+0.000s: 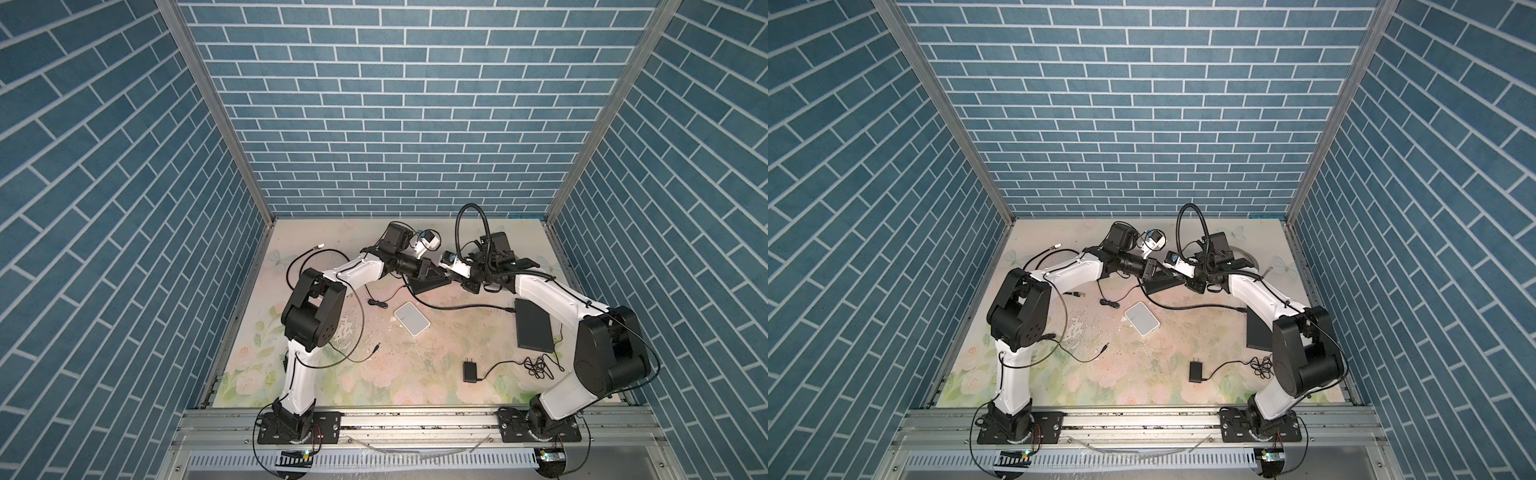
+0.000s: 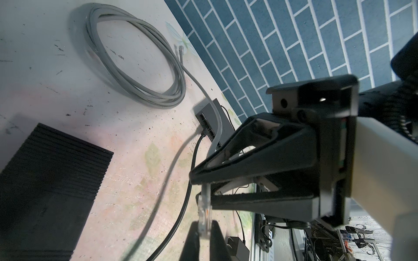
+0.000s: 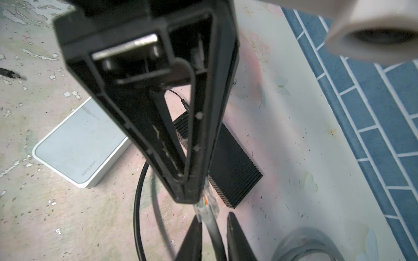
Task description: Insert the plug into the switch port
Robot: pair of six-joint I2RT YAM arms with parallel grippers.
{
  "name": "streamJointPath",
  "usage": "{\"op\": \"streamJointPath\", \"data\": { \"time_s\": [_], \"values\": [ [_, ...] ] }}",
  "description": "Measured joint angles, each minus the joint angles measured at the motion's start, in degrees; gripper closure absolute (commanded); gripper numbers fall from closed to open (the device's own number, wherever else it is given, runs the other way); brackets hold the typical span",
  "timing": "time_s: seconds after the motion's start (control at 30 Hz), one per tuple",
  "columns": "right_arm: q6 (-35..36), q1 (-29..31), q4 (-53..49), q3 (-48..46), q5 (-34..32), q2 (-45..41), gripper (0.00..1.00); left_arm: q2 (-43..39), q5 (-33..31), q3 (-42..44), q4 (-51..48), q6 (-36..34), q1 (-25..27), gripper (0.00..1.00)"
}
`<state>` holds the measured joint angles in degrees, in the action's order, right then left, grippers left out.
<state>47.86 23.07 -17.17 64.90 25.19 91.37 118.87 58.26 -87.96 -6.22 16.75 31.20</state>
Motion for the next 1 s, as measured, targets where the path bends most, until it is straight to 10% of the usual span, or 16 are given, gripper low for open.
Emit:
{"op": "streamJointPath", "data": {
  "time_s": [0.73,1.0],
  "values": [
    [0.72,0.31,-1.11,0.20,0.48,0.68,0.74,0.00,0.94,0.00,-0.39,-0.46,-0.33,1.00],
    [1.88,0.20,-1.38,0.20,0.46,0.68,0.86,0.00,1.05,0.02,-0.72,-0.70,-0.33,1.00]
  ]
}}
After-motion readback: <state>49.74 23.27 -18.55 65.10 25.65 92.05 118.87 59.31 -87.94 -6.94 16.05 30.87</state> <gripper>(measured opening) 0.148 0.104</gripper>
